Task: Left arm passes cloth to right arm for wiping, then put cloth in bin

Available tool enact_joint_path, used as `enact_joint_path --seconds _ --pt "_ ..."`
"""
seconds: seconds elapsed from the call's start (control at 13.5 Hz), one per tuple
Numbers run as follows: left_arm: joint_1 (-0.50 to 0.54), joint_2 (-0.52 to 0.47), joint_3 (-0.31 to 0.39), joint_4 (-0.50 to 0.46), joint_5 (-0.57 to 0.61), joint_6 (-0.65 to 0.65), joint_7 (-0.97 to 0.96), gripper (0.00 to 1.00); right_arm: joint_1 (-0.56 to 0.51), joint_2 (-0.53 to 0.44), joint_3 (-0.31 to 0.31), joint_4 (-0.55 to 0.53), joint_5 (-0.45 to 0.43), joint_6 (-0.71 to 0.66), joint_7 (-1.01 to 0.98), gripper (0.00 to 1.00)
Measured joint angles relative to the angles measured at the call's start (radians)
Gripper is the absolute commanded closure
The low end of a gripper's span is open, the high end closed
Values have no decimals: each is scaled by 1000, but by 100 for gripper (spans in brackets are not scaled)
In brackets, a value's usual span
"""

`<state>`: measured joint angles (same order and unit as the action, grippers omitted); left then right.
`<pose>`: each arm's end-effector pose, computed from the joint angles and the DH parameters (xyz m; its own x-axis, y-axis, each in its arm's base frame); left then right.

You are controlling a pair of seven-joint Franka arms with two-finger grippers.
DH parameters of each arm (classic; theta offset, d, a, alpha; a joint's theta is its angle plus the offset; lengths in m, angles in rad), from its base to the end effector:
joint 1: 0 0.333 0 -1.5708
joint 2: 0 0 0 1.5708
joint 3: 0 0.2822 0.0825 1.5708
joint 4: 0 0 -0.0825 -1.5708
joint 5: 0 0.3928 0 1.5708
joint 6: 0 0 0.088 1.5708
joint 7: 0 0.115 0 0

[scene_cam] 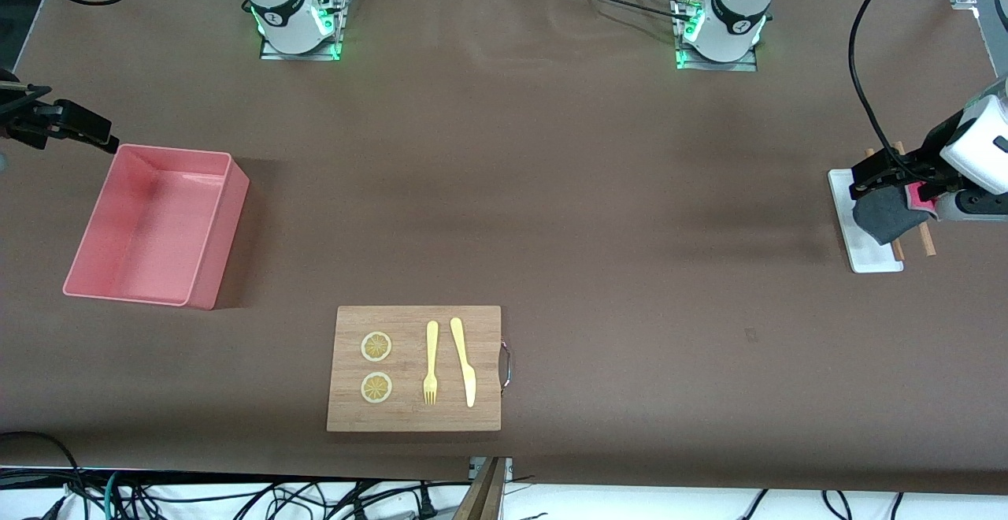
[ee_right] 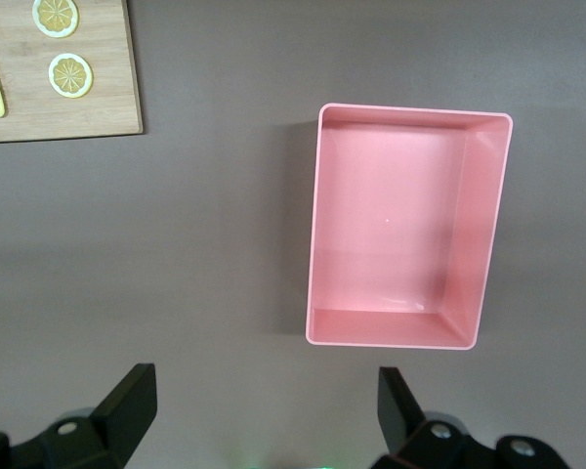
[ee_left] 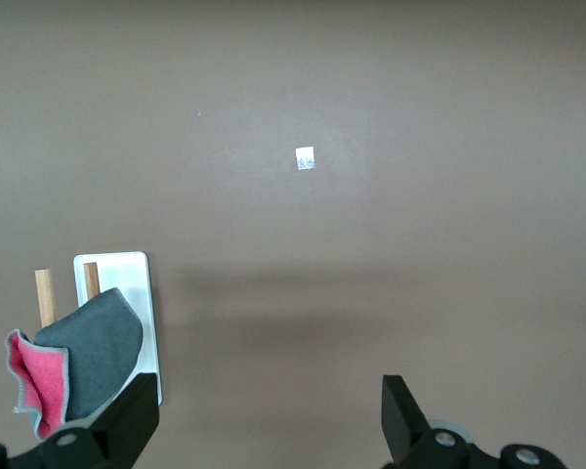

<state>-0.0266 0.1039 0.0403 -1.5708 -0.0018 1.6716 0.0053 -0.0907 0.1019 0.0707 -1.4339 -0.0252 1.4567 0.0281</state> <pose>0.5981 0.0070 0.5312 1.0000 0.0084 -0.0030 0.0084 -1.0000 -0.0024 0.5788 -0.0167 0.5801 0.9956 -0.0507 -0.0782 -0.0492 -0.9986 0.0202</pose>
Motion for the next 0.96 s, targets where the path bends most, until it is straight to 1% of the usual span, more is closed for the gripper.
enact_joint_path --seconds 0.82,0.96 --pt "14 0 2 0 0 -6 0 0 0 0 -3 0 0 0 0 0" --pt "14 0 1 0 19 -8 0 0 0 1 -3 0 0 0 0 0"
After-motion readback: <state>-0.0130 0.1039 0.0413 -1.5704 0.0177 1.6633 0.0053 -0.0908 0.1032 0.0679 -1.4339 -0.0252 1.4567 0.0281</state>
